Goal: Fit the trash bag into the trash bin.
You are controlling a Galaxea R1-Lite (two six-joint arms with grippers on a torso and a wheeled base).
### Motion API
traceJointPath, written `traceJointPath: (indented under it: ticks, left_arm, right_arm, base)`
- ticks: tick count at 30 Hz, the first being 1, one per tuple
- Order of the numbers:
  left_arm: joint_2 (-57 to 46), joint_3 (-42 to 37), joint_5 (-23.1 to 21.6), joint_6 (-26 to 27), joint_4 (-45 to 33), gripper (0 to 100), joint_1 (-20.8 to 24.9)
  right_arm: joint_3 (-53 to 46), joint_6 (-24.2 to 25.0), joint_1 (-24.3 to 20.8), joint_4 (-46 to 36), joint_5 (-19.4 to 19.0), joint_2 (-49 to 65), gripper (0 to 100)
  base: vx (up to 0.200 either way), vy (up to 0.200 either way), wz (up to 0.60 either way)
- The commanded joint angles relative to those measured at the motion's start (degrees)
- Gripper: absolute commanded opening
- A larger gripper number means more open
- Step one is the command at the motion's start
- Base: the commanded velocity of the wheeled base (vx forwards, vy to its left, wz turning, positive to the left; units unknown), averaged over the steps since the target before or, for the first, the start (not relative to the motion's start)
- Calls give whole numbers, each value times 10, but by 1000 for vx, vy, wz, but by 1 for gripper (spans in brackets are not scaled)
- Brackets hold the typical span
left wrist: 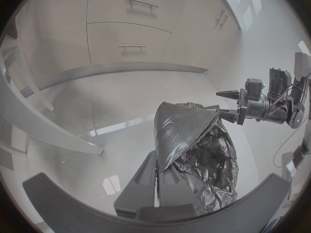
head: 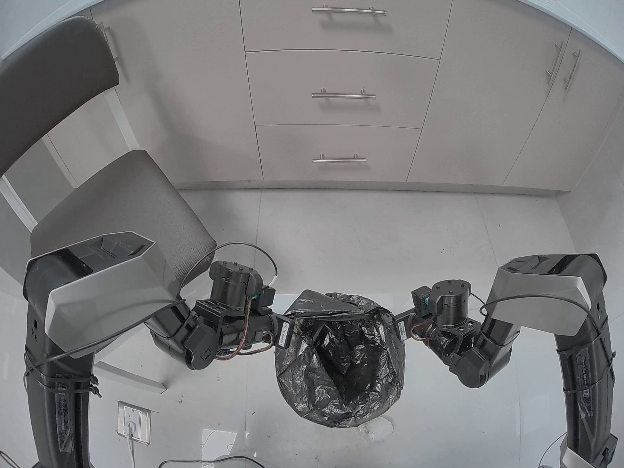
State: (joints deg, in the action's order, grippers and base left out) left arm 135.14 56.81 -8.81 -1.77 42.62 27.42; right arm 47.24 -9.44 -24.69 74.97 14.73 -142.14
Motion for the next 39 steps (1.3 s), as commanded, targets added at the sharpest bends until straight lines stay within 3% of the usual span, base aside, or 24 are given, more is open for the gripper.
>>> traceJointPath:
  ticks: [1, 9, 10, 16, 22, 28, 32, 39]
  left_arm:
    - [4, 11, 0, -2, -4, 0, 3]
    - [5, 12, 2, -3, -6, 0, 4]
    - [4, 12, 3, -3, -7, 100, 4]
    - [0, 12, 8, 1, -10, 100, 3]
    - [10, 31, 50, 4, -14, 100, 0]
    - [42, 81, 135, 16, -17, 100, -11]
    - [61, 95, 151, 42, -17, 100, -22]
    - [79, 102, 157, 45, -17, 100, -28]
  right_arm:
    - [7, 0, 4, 0, -1, -14, 100]
    - [7, 0, 6, 1, -1, -16, 100]
    - [7, 0, 6, 1, -1, -16, 100]
    - [8, 0, 5, 3, -1, -15, 100]
    - [14, 0, 6, 4, -2, -16, 100]
    - [25, 4, 6, 5, -4, -25, 100]
    - [30, 6, 6, 6, -27, -32, 100]
    - [50, 6, 17, 5, -28, -50, 100]
  base:
    - [0, 0, 0]
    - [0, 0, 0]
    - [0, 0, 0]
    - [0, 0, 0]
    - [0, 0, 0]
    - [0, 0, 0]
    - [0, 0, 0]
    - [0, 0, 0]
